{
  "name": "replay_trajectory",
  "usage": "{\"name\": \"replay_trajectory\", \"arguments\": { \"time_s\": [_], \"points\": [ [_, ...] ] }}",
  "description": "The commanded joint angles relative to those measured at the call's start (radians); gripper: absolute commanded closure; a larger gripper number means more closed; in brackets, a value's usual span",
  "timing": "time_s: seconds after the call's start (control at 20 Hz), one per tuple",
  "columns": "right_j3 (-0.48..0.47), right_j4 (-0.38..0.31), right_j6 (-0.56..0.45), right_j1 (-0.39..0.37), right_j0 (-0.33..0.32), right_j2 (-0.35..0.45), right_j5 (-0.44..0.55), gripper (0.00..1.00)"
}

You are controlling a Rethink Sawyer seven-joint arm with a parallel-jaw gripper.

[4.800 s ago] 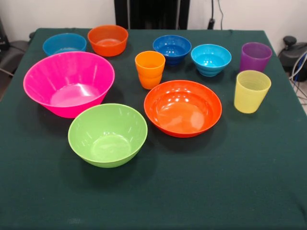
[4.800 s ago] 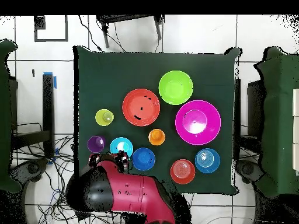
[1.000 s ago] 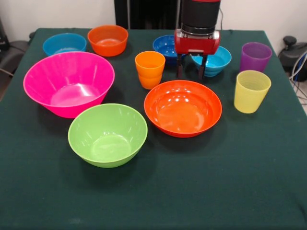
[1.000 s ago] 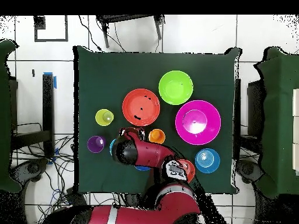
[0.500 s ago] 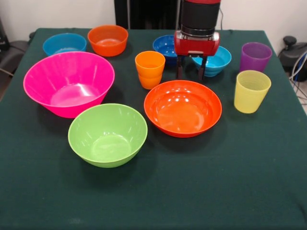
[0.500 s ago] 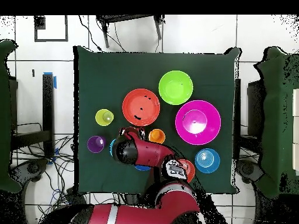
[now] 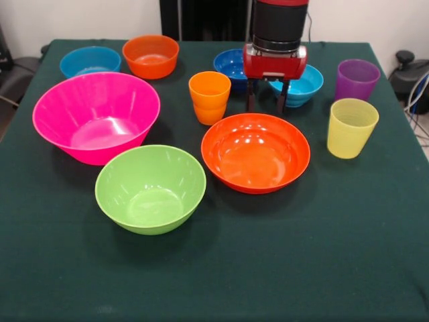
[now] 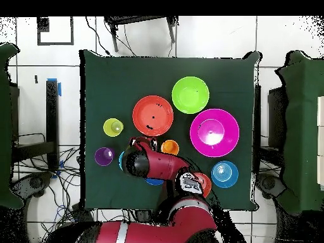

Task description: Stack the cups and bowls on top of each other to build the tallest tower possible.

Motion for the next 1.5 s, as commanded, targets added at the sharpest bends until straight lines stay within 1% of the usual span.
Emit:
{"name": "replay_trajectory", "arguments": {
  "time_s": [0.05,0.25,0.4,0.7,0.85,1.0,1.2,1.5],
  "points": [
    [-0.076,-0.012,0.12,0.039,-0.006,0.059,0.069,0.0],
    [-0.06,-0.019,0.119,0.02,-0.024,0.072,0.073,0.0],
    [-0.044,-0.021,0.106,-0.026,-0.024,0.072,0.121,0.0],
    [0.01,-0.037,0.085,-0.123,-0.073,0.094,0.194,0.0],
    [0.026,-0.053,0.07,-0.149,-0.092,0.097,0.214,0.0],
    [0.029,-0.072,0.058,-0.144,-0.115,0.107,0.207,0.0],
    [0.022,-0.093,0.075,-0.127,-0.08,0.076,0.147,0.0],
    [0.006,-0.097,0.095,-0.1,-0.07,0.075,0.12,0.0]
  ]
}}
